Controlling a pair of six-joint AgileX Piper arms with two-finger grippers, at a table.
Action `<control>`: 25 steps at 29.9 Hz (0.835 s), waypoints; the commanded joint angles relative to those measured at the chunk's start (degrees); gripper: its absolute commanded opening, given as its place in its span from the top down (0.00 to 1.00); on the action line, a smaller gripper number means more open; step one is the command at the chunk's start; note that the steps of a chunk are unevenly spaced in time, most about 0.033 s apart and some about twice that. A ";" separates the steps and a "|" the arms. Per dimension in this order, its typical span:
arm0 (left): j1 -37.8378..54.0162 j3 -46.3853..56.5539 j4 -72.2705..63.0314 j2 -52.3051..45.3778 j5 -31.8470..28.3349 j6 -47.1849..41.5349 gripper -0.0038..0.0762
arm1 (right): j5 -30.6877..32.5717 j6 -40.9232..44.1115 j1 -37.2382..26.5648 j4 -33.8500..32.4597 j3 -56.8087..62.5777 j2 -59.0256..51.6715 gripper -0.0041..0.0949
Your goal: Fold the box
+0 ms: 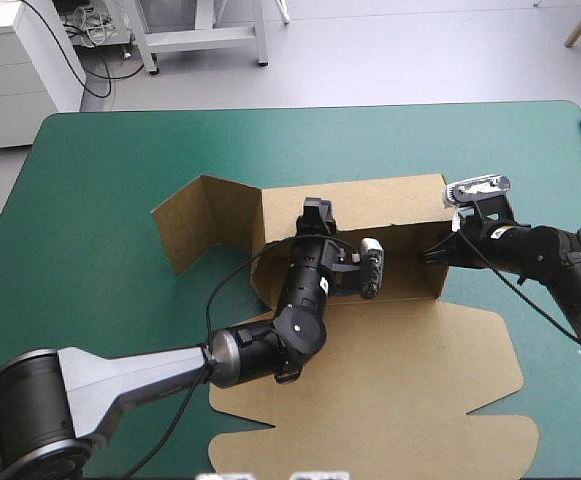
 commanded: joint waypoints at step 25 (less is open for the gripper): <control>20.22 -2.48 -15.45 -28.54 -11.01 -0.71 0.93 | 30.50 17.78 0.71 -6.82 -19.53 2.40 0.96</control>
